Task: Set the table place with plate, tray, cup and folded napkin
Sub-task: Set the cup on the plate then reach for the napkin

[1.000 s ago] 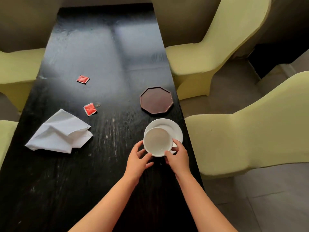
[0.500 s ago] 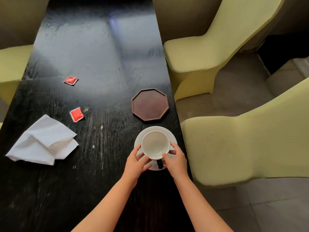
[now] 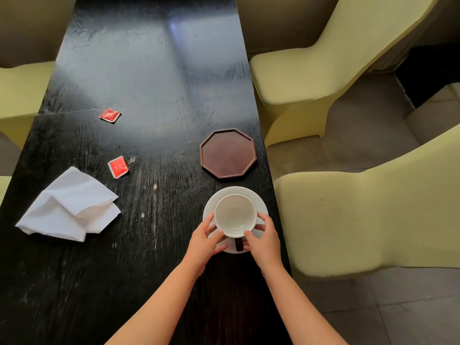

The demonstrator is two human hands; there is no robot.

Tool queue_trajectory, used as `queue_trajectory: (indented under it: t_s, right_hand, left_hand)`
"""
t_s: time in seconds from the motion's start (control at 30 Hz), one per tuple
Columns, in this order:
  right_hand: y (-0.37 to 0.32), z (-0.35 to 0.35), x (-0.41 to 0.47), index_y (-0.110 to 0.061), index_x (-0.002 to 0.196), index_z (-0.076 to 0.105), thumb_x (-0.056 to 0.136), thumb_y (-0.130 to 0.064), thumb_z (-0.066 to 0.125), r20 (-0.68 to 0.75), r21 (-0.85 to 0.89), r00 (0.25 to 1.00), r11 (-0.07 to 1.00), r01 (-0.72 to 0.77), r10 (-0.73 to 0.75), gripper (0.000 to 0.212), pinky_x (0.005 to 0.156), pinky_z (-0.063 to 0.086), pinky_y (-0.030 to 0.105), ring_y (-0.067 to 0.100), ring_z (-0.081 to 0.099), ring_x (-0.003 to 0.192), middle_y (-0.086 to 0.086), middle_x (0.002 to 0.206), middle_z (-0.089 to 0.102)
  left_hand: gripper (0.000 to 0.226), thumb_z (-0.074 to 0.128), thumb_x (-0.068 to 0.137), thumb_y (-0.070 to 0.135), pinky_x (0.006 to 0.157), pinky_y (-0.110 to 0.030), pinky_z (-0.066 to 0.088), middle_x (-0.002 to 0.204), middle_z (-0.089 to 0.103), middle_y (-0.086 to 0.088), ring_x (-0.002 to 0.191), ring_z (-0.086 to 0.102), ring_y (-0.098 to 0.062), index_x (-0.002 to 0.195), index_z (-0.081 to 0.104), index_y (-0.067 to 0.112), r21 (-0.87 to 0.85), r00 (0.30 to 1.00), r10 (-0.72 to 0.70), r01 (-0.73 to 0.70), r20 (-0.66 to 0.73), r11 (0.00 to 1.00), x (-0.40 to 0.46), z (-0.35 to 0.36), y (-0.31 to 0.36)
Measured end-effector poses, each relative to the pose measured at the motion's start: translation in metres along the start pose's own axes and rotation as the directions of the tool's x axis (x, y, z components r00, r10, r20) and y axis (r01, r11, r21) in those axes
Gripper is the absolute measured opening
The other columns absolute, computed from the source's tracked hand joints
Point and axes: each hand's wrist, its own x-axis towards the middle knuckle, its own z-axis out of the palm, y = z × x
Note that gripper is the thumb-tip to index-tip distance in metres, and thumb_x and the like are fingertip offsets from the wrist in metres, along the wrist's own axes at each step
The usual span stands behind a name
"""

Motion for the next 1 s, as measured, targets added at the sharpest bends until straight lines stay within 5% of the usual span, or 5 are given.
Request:
queue_trajectory:
  t_s: [0.4, 0.53, 0.63, 0.73, 1.0]
  right_hand:
    - [0.002, -0.002, 0.002, -0.026, 0.131, 0.041, 0.085, -0.013, 0.064, -0.009, -0.056, 1.0, 0.998, 0.027, -0.027, 0.053, 0.077, 0.059, 0.041, 0.021, 0.059, 0.101, 0.007, 0.121, 0.053]
    - [0.001, -0.006, 0.003, -0.024, 0.132, 0.039, 0.084, -0.018, 0.064, -0.014, -0.175, 0.998, 0.983, 0.055, -0.058, 0.055, 0.07, 0.048, 0.023, 0.015, 0.052, 0.099, 0.007, 0.12, 0.051]
    - [-0.005, -0.013, 0.0, -0.021, 0.134, 0.038, 0.086, -0.021, 0.059, -0.052, -0.309, 0.993, 0.947, 0.088, -0.11, 0.052, 0.071, 0.041, 0.025, 0.016, 0.052, 0.089, 0.007, 0.125, 0.045]
    - [-0.02, -0.015, -0.01, -0.02, 0.129, 0.043, 0.087, -0.02, 0.053, -0.02, -0.48, 0.973, 0.856, 0.192, -0.23, 0.043, 0.076, 0.047, 0.033, 0.023, 0.057, 0.095, 0.006, 0.127, 0.043]
    - [-0.076, 0.028, -0.051, -0.023, 0.122, 0.053, 0.089, -0.033, 0.047, 0.354, -0.76, 0.817, 0.369, 0.535, -0.456, 0.034, 0.092, 0.036, 0.037, 0.021, 0.047, 0.113, 0.001, 0.121, 0.054]
  left_hand:
    - [0.056, 0.062, 0.085, 0.014, 0.079, -0.029, 0.056, 0.125, 0.058, 0.006, 0.116, 0.056, -0.014, 0.128, 0.043, 0.045, -0.01, 1.0, -0.001, 0.001, -0.022, 1.0, 0.001, 0.004, -0.001]
    - [0.068, 0.061, 0.085, 0.016, 0.079, -0.03, 0.054, 0.127, 0.053, 0.002, 0.114, 0.057, -0.018, 0.143, 0.029, 0.034, 0.115, 0.998, -0.012, 0.02, -0.067, 0.993, 0.001, 0.001, 0.002]
    - [0.069, 0.061, 0.085, 0.021, 0.089, -0.037, 0.05, 0.125, 0.05, 0.0, 0.111, 0.056, -0.019, 0.143, 0.026, 0.031, 0.3, 0.985, 0.036, 0.017, -0.17, 0.954, -0.003, -0.004, 0.009]
    - [0.051, 0.058, 0.086, 0.027, 0.072, -0.023, 0.046, 0.122, 0.057, 0.002, 0.094, 0.058, -0.008, 0.134, 0.04, 0.029, 0.558, 0.973, 0.168, -0.054, -0.156, 0.828, -0.016, -0.014, 0.024]
    - [0.033, 0.05, 0.087, 0.044, 0.078, -0.031, 0.048, 0.105, 0.063, 0.005, 0.091, 0.062, -0.015, 0.112, 0.053, 0.023, 0.96, 0.876, 0.48, -0.099, -0.04, 0.262, -0.08, -0.062, 0.065]
